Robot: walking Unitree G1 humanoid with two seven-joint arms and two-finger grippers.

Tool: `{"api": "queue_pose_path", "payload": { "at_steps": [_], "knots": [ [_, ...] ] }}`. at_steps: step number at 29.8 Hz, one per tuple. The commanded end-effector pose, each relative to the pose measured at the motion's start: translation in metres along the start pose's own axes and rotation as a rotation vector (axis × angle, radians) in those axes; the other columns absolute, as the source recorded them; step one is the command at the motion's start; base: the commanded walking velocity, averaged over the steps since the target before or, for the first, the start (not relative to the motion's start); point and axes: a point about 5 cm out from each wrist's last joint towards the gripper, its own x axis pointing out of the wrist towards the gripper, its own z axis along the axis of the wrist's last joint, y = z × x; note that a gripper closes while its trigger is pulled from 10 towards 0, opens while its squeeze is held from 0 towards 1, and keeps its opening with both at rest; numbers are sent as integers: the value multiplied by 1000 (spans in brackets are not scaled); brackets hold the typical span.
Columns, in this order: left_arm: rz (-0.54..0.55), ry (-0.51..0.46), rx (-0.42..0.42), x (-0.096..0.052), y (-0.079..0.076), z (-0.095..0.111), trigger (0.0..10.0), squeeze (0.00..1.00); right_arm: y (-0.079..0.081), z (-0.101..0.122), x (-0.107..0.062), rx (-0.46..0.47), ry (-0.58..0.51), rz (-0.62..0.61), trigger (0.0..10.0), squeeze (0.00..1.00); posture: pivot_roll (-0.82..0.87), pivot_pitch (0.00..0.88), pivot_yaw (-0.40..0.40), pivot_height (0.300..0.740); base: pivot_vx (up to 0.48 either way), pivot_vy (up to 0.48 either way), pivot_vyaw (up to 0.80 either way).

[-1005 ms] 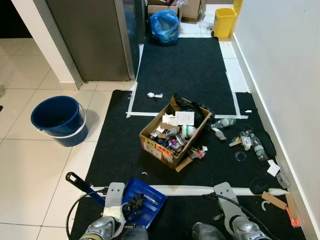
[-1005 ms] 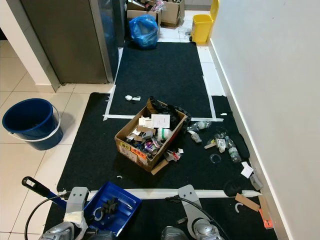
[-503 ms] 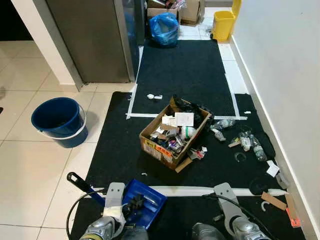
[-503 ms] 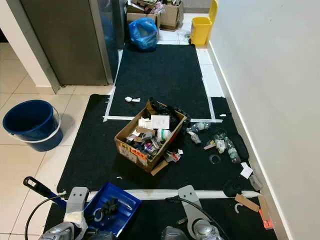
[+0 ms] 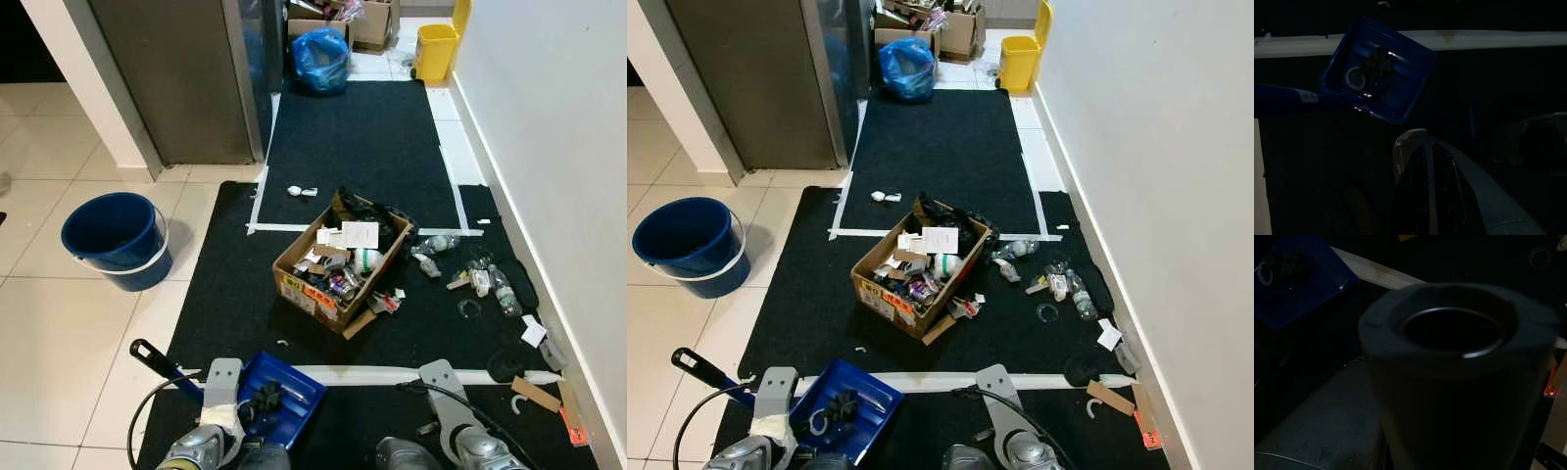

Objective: Sweep floor

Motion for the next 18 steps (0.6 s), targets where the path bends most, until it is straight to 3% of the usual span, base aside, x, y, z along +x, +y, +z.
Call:
{"api": "queue_pose_path", "payload": {
  "at_steps": [1, 8, 13, 18],
  "knots": [
    [29, -28, -40, 0, 0, 0, 10000, 0, 2, -11, -1, -5, 56, 7, 10000, 0, 160, 0, -17, 740, 0, 0, 0],
    [77, -49, -118, -1, 6, 1, 10000, 0, 2, -11, -1, -13, 59, 7, 10000, 0, 165, 0, -23, 740, 0, 0, 0],
    [89, -31, -110, -1, 7, -1, 10000, 0, 3, -11, -1, -16, 59, 7, 10000, 0, 165, 0, -22, 740, 0, 0, 0],
    [-59, -85, -68, 2, -8, 9, 10000, 0, 3, -12, -2, -18, 61, 8, 10000, 0, 166, 0, -21, 740, 0, 0, 0]
  ]
}}
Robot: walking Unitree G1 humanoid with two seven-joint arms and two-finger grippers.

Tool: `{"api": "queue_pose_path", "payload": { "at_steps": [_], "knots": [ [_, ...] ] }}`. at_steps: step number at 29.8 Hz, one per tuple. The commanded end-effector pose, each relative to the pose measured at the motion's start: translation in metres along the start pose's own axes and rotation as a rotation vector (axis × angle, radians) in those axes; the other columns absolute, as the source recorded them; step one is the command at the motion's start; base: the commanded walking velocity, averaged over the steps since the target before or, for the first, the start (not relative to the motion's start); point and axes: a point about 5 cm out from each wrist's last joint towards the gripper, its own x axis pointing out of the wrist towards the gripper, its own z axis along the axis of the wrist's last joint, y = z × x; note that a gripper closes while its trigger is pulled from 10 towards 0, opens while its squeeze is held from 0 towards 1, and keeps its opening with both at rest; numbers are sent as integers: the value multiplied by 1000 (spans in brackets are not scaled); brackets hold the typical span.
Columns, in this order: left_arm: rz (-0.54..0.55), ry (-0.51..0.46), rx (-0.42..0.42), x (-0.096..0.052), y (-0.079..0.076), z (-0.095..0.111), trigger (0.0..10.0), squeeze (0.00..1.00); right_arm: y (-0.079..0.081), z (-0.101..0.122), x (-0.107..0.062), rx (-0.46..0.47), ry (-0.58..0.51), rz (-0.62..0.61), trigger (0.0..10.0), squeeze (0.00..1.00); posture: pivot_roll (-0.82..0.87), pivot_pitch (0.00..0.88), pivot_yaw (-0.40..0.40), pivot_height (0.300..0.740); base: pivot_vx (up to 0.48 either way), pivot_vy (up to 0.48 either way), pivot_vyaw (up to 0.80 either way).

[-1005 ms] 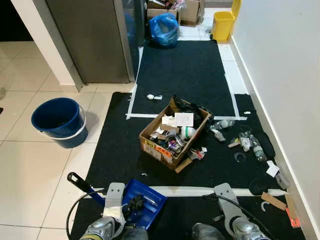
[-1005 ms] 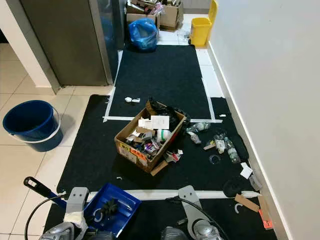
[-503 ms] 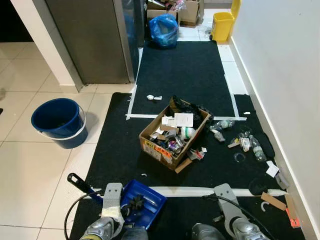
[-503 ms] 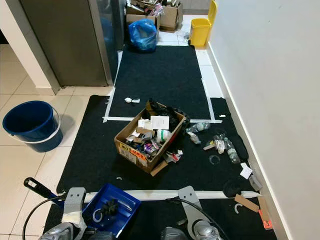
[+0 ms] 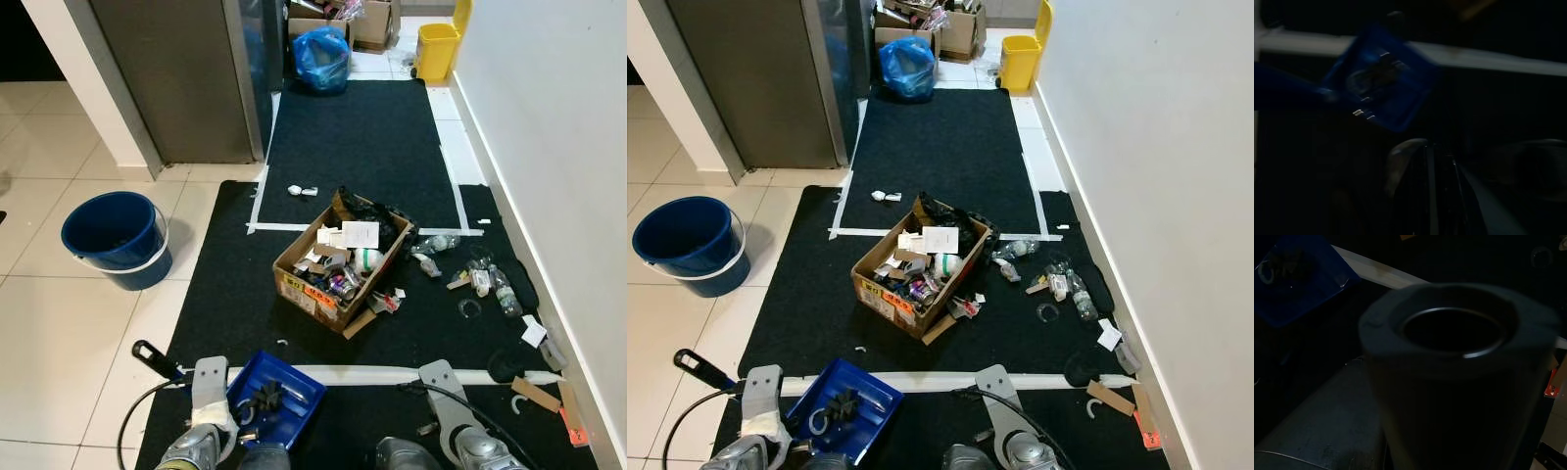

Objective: Sweep floor

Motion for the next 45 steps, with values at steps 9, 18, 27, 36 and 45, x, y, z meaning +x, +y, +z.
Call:
{"api": "queue_pose_path", "payload": {
  "at_steps": [9, 18, 27, 36, 45],
  "knots": [
    [-327, -214, 81, 10, -44, 57, 10000, 0, 3, -11, -1, -24, 59, 7, 10000, 0, 167, 0, -20, 740, 0, 0, 0],
    [-678, -286, 222, 7, -90, 89, 10000, 0, 0, -11, -2, -30, 59, 1, 10000, 0, 164, 0, -21, 740, 0, 0, 0],
    [-948, -520, 285, -10, -131, 148, 10000, 0, -3, -8, -1, -41, 52, -2, 10000, 0, 168, 0, -26, 740, 0, 0, 0],
    [-1182, -944, 321, -78, -165, 239, 10000, 0, -3, -5, -1, -49, 45, 1, 10000, 0, 176, 0, -29, 740, 0, 0, 0],
    [-1243, -1270, 348, -161, -168, 288, 10000, 0, -1, -8, -1, -51, 51, 6, 10000, 0, 184, 0, -27, 740, 0, 0, 0]
  ]
}}
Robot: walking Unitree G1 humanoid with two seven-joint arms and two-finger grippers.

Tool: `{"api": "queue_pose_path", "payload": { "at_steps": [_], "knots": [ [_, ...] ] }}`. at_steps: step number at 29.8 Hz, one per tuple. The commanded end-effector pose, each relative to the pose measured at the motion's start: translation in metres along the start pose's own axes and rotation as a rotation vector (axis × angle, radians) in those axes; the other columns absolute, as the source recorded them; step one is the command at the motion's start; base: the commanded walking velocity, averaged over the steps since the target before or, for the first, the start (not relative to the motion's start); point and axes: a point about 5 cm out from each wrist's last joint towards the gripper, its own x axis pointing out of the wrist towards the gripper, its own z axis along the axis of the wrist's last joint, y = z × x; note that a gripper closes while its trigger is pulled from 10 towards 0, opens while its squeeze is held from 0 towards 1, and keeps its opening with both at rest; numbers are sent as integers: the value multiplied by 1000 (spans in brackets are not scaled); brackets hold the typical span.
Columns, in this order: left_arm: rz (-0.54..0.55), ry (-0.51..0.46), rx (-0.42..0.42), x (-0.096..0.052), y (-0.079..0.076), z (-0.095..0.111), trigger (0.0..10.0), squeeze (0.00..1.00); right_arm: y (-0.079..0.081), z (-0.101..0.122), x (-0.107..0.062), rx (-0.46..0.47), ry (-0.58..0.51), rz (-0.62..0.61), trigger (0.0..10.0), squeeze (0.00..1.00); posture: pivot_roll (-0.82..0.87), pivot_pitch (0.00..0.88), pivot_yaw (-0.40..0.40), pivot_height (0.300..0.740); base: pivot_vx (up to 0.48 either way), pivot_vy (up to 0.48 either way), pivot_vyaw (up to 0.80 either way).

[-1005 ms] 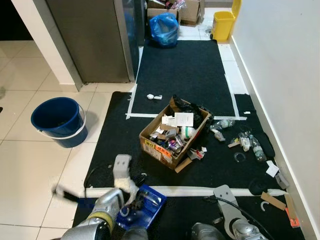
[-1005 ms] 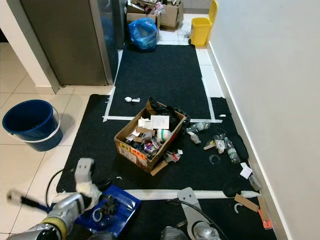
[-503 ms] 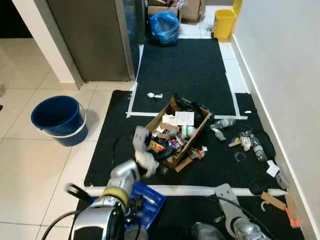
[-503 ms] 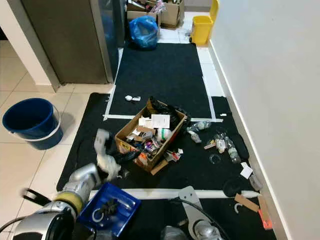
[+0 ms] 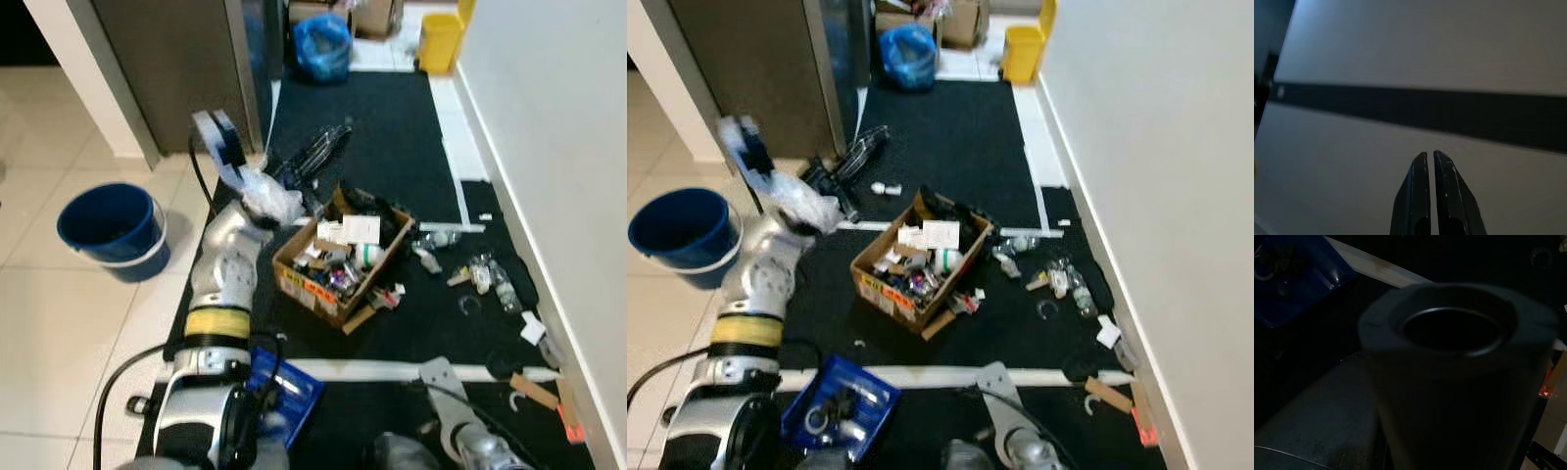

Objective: Sweep floor

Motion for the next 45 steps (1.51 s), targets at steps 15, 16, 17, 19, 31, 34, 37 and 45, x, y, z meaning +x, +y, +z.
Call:
{"api": "queue_pose_path", "payload": {
  "at_steps": [15, 16, 17, 19, 31, 34, 37, 45],
  "knots": [
    [428, 40, 579, -54, 36, 167, 10000, 0, 2, -6, 0, -31, 48, 13, 10000, 0, 214, 0, -32, 740, 0, 0, 0],
    [440, 48, 585, -56, 36, 170, 10000, 0, 2, -6, 0, -31, 48, 13, 10000, 0, 214, 0, -32, 740, 0, 0, 0],
    [440, 48, 585, -56, 36, 170, 10000, 0, 2, -6, 0, -31, 48, 13, 10000, 0, 214, 0, -32, 740, 0, 0, 0],
    [482, 78, 609, -67, 36, 179, 10000, 0, 2, -6, 0, -33, 47, 14, 10000, 0, 215, 0, -33, 740, 0, 0, 0],
    [621, 427, 593, -136, 27, 196, 10000, 0, 2, -7, 0, -47, 54, 20, 10000, 0, 243, 0, -45, 740, 0, 0, 0],
    [659, 502, 478, -165, 20, 197, 10000, 0, 3, -6, 0, -55, 54, 26, 10000, 0, 257, 0, -50, 740, 0, 0, 0],
    [650, 537, 411, -175, 13, 194, 10000, 0, 4, -6, 0, -61, 55, 30, 10000, 0, 262, 1, -51, 740, 0, 0, 0],
    [591, 661, 268, -192, -16, 184, 10000, 0, 4, -6, 0, -76, 58, 35, 10000, 0, 273, 2, -56, 740, 0, 0, 0]
  ]
}}
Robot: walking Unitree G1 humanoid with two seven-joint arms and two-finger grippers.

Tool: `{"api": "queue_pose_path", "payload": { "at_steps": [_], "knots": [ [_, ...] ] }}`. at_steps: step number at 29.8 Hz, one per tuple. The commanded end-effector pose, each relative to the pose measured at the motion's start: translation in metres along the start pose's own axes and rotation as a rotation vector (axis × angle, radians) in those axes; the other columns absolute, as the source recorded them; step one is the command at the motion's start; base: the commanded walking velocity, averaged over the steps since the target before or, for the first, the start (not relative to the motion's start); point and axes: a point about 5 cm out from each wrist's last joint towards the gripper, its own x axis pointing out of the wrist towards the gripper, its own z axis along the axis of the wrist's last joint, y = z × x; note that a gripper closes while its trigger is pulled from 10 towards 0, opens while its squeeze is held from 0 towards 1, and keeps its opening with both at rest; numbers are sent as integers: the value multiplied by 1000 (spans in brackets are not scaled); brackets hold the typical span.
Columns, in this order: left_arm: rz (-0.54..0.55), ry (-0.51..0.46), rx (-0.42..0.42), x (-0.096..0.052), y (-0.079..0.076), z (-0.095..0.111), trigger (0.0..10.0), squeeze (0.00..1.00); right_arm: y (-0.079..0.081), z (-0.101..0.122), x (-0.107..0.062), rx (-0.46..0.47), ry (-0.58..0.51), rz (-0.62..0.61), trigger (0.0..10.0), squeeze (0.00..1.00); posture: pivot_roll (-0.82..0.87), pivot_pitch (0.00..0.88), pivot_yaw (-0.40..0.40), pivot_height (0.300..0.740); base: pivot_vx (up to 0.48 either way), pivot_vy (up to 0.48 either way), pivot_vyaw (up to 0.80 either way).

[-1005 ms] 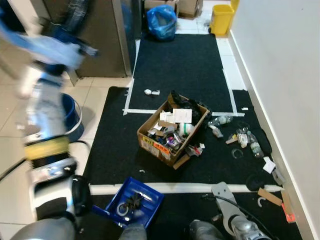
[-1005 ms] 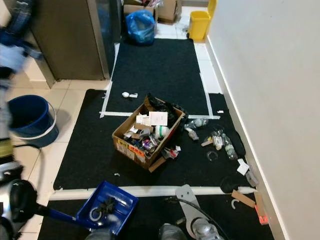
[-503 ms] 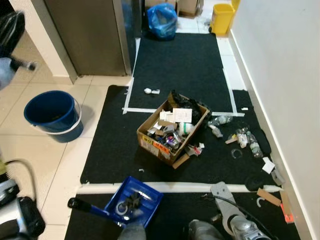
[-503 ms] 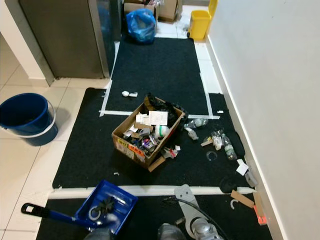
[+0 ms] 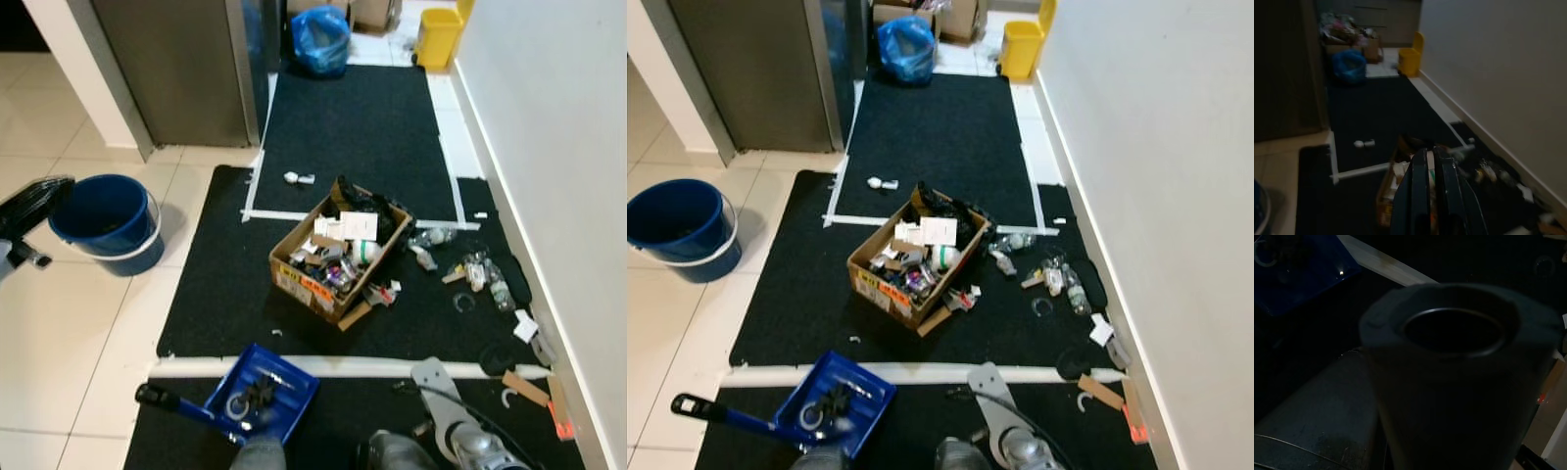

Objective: Sweep floor

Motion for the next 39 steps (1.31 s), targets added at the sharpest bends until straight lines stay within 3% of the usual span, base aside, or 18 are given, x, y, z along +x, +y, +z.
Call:
{"api": "queue_pose_path", "payload": {
  "at_steps": [1, 3, 4, 11, 12, 17, 21, 22, 23, 24, 25, 26, 39],
  "knots": [
    [-15, 22, 42, -5, -3, 14, 10000, 0, 0, -10, -1, -28, 56, 9, 10000, 0, 273, 2, -56, 740, 0, 0, 0],
    [-30, 56, 40, -8, -4, 9, 10000, 0, 0, -9, -1, -33, 57, 10, 10000, 0, 286, 0, -69, 740, 0, 0, 0],
    [-96, 144, -3, -15, -14, -6, 10000, 0, 0, -9, -1, -41, 57, 12, 10000, 0, 288, 0, -73, 740, 0, 0, 0],
    [-174, 268, -91, -25, -27, -34, 10000, 0, -4, -7, -1, -59, 55, 7, 10000, 0, 290, 0, -76, 740, 0, 0, 0],
    [-233, 320, -139, -29, -37, -48, 10000, 0, -6, -6, -1, -70, 56, 5, 10000, 0, 290, 0, -76, 740, 0, 0, 0],
    [-246, 354, -184, -31, -44, -65, 10000, 0, -8, -7, -1, -82, 59, 4, 10000, 0, 290, 0, -78, 740, 0, 0, 0],
    [-201, 338, -214, -28, -40, -70, 10000, 0, -9, -7, -1, -88, 61, 6, 10000, 0, 284, 18, -77, 740, 0, 0, 0],
    [-157, 320, -231, -27, -34, -73, 10000, 322, -9, -8, -2, -90, 62, 6, 10000, 0, 279, 19, -79, 740, 0, 0, 0],
    [-148, 326, -244, -29, -34, -77, 10000, 855, -10, -9, -2, -94, 65, 5, 10000, 0, 280, 10, -79, 740, 0, 0, 0],
    [-148, 326, -244, -29, -34, -77, 10000, 855, -10, -9, -2, -94, 65, 5, 10000, 0, 280, 10, -79, 740, 0, 0, 0],
    [-150, 338, -250, -30, -35, -80, 10000, 965, -12, -11, -2, -98, 69, 2, 10000, 0, 280, 0, -76, 740, 0, 0, 0],
    [-152, 348, -260, -31, -36, -84, 10000, 1000, -14, -12, -3, -102, 74, -4, 10000, 0, 281, 0, -73, 740, 0, 0, 0],
    [-159, 405, -317, -22, -44, -114, 10000, 1000, -16, -10, -3, -112, 70, -10, 10000, 0, 274, 0, -75, 740, 0, 0, 0]
  ]
}}
